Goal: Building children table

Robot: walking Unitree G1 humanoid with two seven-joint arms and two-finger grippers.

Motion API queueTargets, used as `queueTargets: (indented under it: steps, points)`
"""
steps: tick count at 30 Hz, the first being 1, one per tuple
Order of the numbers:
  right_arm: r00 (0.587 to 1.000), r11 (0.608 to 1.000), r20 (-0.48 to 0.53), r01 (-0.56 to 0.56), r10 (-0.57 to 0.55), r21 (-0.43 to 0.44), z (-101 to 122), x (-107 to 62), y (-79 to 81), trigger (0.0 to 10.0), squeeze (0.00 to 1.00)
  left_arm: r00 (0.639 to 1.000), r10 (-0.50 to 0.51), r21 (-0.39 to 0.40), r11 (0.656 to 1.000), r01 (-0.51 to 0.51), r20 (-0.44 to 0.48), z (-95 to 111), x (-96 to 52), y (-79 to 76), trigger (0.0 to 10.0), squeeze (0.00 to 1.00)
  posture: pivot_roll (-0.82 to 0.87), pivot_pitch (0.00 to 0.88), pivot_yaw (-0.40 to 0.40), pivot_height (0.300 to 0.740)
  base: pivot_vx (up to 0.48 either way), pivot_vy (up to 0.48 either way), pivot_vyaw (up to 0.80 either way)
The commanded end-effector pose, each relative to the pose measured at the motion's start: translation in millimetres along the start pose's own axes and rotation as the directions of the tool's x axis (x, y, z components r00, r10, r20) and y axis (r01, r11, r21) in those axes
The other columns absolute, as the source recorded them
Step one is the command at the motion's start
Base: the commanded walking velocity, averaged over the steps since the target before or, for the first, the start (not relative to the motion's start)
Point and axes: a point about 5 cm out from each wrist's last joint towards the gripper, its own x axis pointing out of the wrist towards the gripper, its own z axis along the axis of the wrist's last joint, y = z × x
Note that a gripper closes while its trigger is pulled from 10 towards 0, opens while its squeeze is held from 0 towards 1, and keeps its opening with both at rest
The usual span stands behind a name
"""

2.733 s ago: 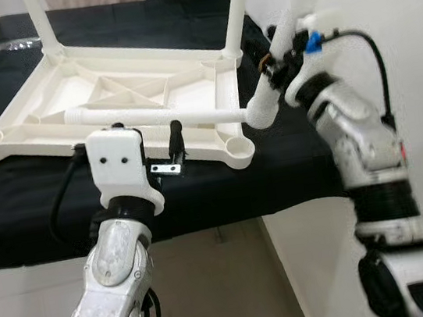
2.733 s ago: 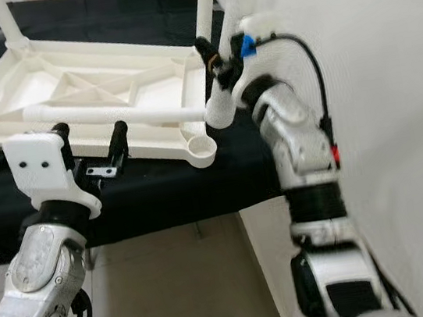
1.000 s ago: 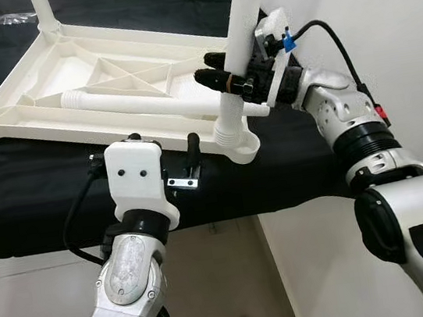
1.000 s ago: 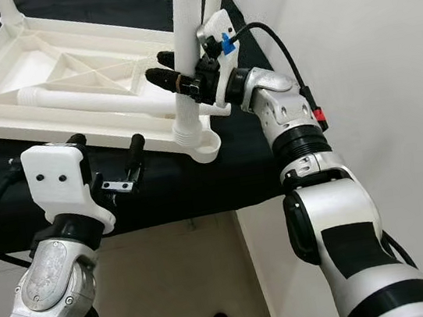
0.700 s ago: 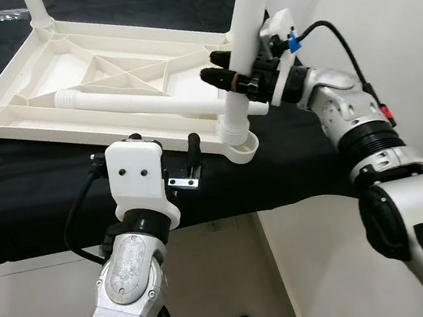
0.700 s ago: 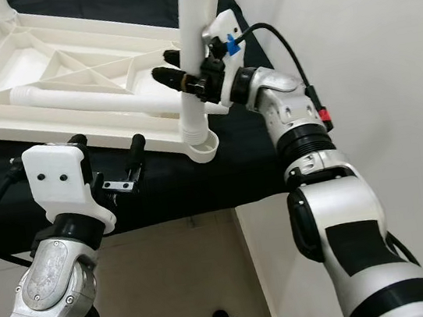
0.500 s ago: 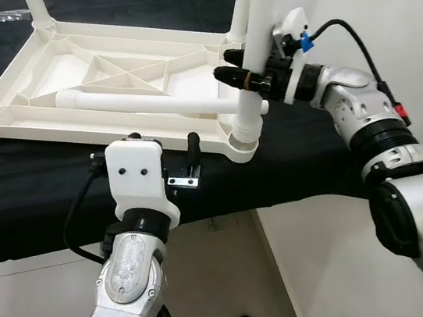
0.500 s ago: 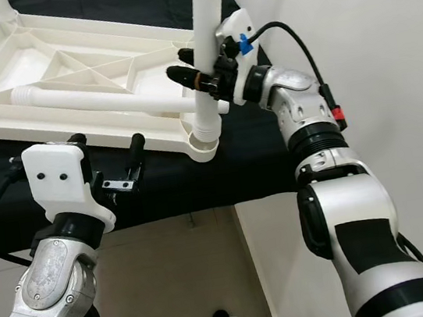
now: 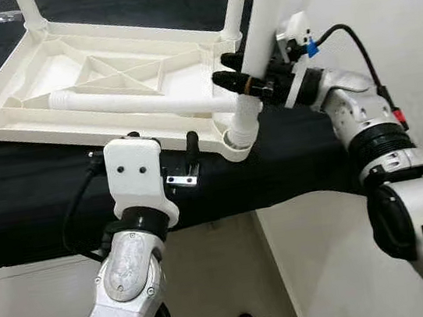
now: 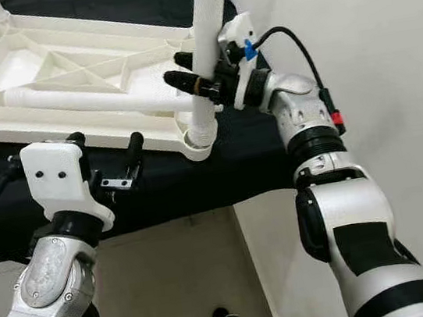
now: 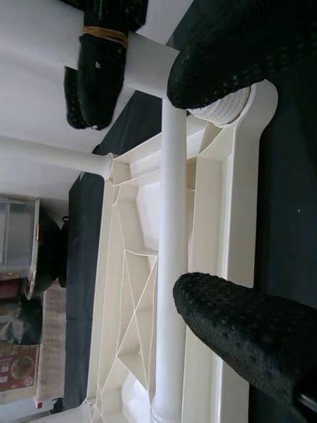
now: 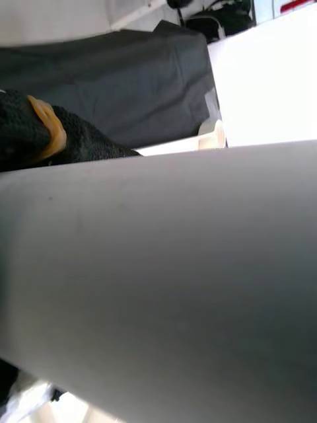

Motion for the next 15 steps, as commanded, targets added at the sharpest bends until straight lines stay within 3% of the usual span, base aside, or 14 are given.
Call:
queueTargets:
  steps: [1,9,15]
  points:
    - [1.0,1.0,-0.025,0.012,-0.011,0.022,-11,-3.0,1.2,10.0,0.0,1.0,-0.005,-0.002,1.0,0.005,0.003,3,-2.7,-1.6,10.0,0.0,0.04,0.307,-0.138,0.74,0.0,0.0,0.0]
    - [1.0,1.0,-0.022,0.006,-0.005,0.02,-13,-1.3,3.3,10.0,0.0,1.0,-0.002,-0.001,1.0,0.002,-0.002,2,-3.3,-0.8,10.0,0.0,0.04,0.315,-0.141,0.74,0.0,0.0,0.0]
    - [0.993,0.995,-0.066,0.094,-0.093,0.019,-26,-7.3,1.6,10.0,0.0,1.0,0.0,-0.002,1.0,0.0,-0.003,2,-2.8,-0.9,10.0,0.0,0.04,0.319,-0.14,0.74,0.0,0.0,0.0]
